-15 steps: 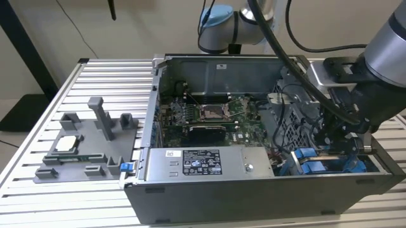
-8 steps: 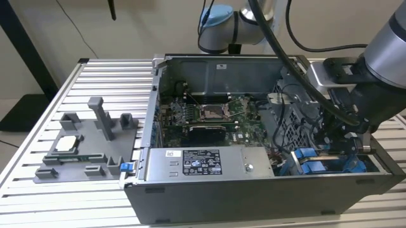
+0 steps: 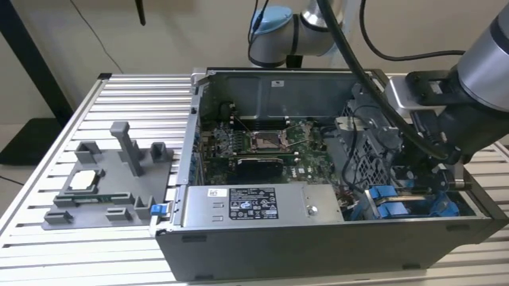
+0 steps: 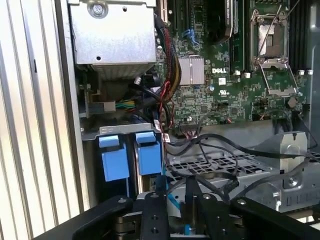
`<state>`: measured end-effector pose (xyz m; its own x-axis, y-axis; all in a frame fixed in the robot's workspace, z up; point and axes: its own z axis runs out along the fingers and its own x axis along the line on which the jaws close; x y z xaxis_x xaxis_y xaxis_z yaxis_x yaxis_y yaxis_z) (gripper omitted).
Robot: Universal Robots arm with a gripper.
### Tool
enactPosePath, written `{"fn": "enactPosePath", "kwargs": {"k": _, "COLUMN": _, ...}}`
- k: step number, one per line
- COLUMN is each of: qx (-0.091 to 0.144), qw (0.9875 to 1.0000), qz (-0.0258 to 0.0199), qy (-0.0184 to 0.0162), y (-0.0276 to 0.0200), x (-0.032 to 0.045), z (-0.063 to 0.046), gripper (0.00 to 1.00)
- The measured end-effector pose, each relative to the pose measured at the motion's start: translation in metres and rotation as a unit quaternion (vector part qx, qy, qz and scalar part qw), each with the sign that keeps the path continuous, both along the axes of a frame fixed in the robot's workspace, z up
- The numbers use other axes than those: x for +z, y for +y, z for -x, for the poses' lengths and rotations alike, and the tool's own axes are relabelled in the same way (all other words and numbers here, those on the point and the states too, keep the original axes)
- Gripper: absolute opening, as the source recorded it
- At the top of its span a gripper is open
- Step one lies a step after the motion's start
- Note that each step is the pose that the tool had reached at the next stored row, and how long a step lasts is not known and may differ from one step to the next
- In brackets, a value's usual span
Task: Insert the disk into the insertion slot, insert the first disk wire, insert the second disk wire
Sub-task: 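Insert the second disk wire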
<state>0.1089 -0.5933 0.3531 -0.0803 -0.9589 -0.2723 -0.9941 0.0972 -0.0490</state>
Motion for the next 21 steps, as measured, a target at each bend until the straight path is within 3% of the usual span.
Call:
{"fn": "enactPosePath", "kwargs": {"k": 2, "qx": 0.002, "qw": 0.9999, "qz": -0.0129, "qy": -0.006, "y": 0.0, "x": 0.0, "z": 0.0, "gripper": 1.0}}
{"fn": "enactPosePath", "kwargs": {"k": 4, "qx": 0.005, "qw": 0.9997, "qz": -0.0228, "qy": -0.0092, "y": 0.0, "x": 0.0001, "z": 0.0, "gripper": 1.0}}
{"fn": "enactPosePath", "kwargs": {"k": 8, "qx": 0.007, "qw": 0.9992, "qz": -0.0372, "qy": -0.0133, "y": 0.0, "x": 0.0012, "z": -0.001, "gripper": 1.0}}
{"fn": "enactPosePath", "kwargs": {"k": 10, "qx": 0.008, "qw": 0.9991, "qz": -0.0397, "qy": -0.0142, "y": 0.0001, "x": 0.0053, "z": -0.001, "gripper": 1.0}}
{"fn": "enactPosePath", "kwargs": {"k": 14, "qx": 0.008, "qw": 0.9991, "qz": -0.0402, "qy": -0.0144, "y": 0.0, "x": 0.0192, "z": -0.003, "gripper": 1.0}}
{"fn": "enactPosePath", "kwargs": {"k": 16, "qx": 0.008, "qw": 0.9991, "qz": -0.0382, "qy": -0.0176, "y": 0.0001, "x": 0.0205, "z": -0.005, "gripper": 1.0}}
{"fn": "enactPosePath", "kwargs": {"k": 18, "qx": 0.008, "qw": 0.9994, "qz": -0.027, "qy": -0.0223, "y": 0.0, "x": 0.0206, "z": -0.007, "gripper": 1.0}}
{"fn": "enactPosePath", "kwargs": {"k": 20, "qx": 0.009, "qw": 0.9996, "qz": -0.0131, "qy": -0.0253, "y": 0.0, "x": 0.0205, "z": -0.011, "gripper": 1.0}}
{"fn": "enactPosePath", "kwargs": {"k": 21, "qx": 0.009, "qw": 0.9996, "qz": -0.0087, "qy": -0.0259, "y": 0.0, "x": 0.0203, "z": -0.014, "gripper": 1.0}}
